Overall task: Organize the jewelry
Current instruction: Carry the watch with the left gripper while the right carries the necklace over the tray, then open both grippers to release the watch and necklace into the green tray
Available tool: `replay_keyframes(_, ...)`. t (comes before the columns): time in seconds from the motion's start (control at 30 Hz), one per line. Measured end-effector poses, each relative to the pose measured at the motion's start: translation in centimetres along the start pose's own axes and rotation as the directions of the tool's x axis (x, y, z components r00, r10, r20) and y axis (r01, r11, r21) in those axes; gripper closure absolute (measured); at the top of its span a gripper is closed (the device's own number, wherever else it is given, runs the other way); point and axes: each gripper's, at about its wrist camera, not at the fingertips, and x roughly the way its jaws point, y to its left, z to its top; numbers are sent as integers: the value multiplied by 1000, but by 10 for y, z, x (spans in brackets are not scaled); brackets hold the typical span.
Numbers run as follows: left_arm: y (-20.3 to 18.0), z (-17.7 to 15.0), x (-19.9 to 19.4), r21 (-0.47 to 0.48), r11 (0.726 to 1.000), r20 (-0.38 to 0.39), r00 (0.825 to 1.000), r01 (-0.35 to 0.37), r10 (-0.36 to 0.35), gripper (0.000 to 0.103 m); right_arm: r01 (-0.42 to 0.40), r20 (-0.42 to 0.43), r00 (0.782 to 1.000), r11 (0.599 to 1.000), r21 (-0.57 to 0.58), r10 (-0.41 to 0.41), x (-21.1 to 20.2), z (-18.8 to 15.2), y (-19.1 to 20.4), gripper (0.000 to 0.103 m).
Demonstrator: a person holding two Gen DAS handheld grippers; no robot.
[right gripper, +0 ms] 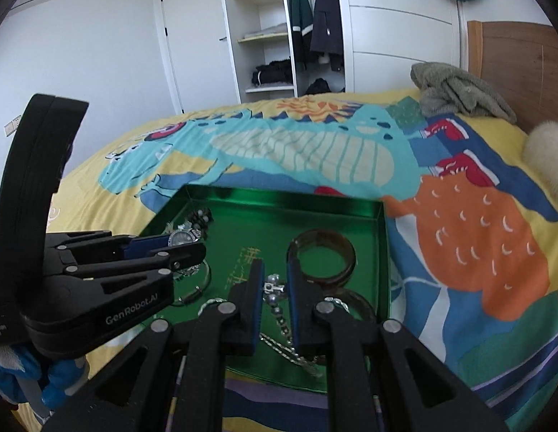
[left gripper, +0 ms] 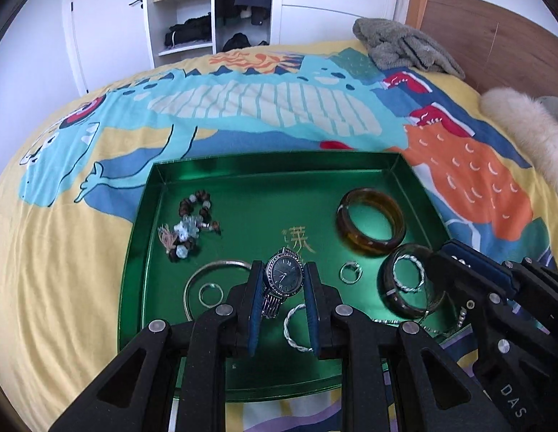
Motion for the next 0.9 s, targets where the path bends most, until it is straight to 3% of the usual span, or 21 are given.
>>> replay_keyframes(0.37, 5, -26, 19, 3, 999, -68, 996, -53, 53, 82, 14, -155, 988, 999, 41, -8, 31, -33, -14, 89)
replay_keyframes(0.43, 7, -27, 18, 3, 998, -68, 996, -57, 57, 81, 22, -171, 985, 999, 36, -16, 30, -35, -14, 78)
replay_keyframes(0.47, 7, -27, 17, 0, 998, -68, 996, -56, 56, 81, 25, -175, 984, 999, 33, -18, 30, -35, -15, 66)
replay_keyframes(0.5, 8, -28, 15, -4, 998, -66, 996, -56, 56, 81, 26, -175, 984, 999, 32, -20, 28, -35, -15, 60)
replay_keyframes(0.57, 11, -28, 10, -16, 999, -57, 997, -48, 47, 80, 34, -174, 984, 999, 33, -28, 23, -34, -15, 59)
replay_keyframes(0.7, 14, -28, -9, -23, 998, -25, 998, -51, 51, 68, 46, -148, 988, 998, 31, -41, 7, -26, -15, 52)
replay_keyframes(0.9, 18, -32, -58, -44, 997, 43, 997, -62, 64, 56, 52, -83, 995, 998, 27, -50, -37, -15, -4, 49)
